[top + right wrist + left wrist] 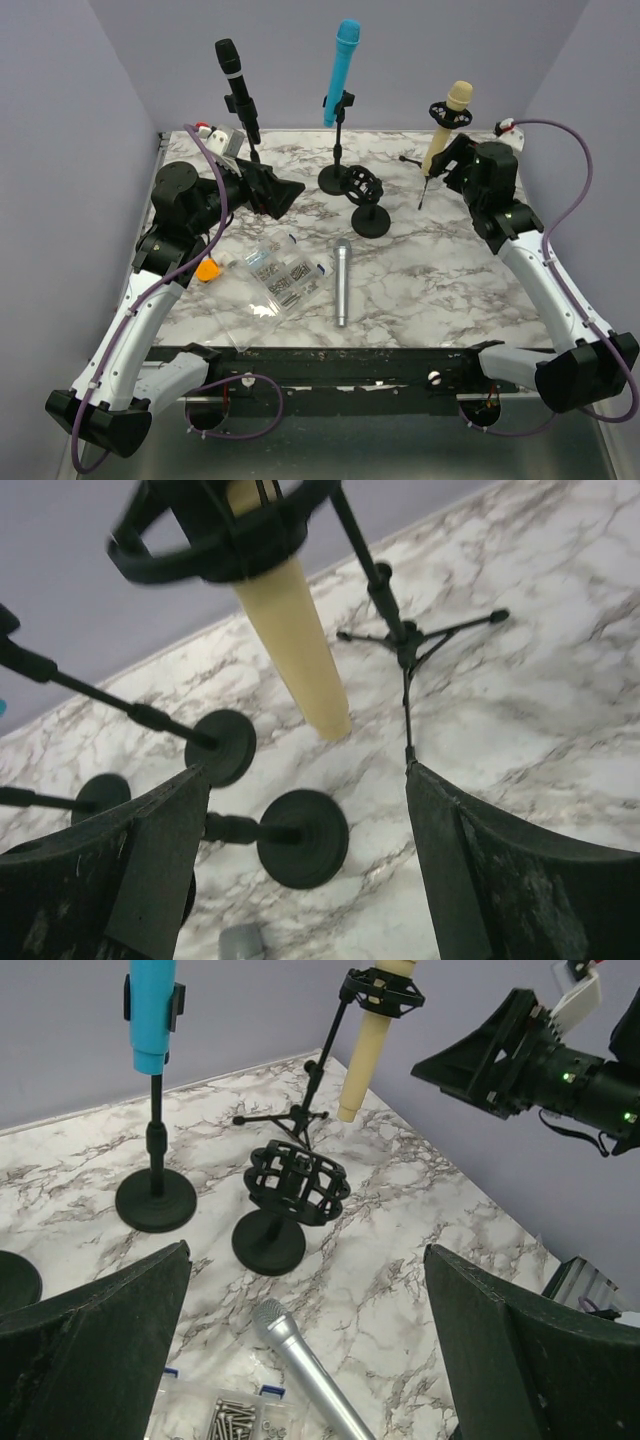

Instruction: Remove the microphone from the stand

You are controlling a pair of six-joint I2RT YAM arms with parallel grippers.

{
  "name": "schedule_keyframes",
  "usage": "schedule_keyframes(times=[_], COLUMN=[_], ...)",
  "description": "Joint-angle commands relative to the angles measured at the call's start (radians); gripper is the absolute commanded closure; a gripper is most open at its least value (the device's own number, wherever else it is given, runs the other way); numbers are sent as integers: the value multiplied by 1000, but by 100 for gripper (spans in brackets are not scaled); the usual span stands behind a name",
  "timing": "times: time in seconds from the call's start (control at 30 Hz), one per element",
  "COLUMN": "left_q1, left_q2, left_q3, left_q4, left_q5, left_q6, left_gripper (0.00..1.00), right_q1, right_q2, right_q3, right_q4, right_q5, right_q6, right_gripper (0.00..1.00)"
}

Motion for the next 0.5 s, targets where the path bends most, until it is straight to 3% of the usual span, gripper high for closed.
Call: schedule_keyframes(times=[0.0, 0.27, 0.47], left_q1=[5, 4, 4], left_q2=[-14, -12, -8], left_q3=[9, 8, 9], left_q4=[23, 24, 21], left_q5=[30, 25, 24], left_q6=[-12, -9, -7], left_gripper=[1, 1, 1], right_q1=[4, 2, 3], right_q2=[25, 190, 192], right_q3=[125, 291, 411], right_q4=[-46, -82, -96], right_q5=[155, 152, 151], right_q6=[-148, -214, -197], right_gripper=[19, 19, 19])
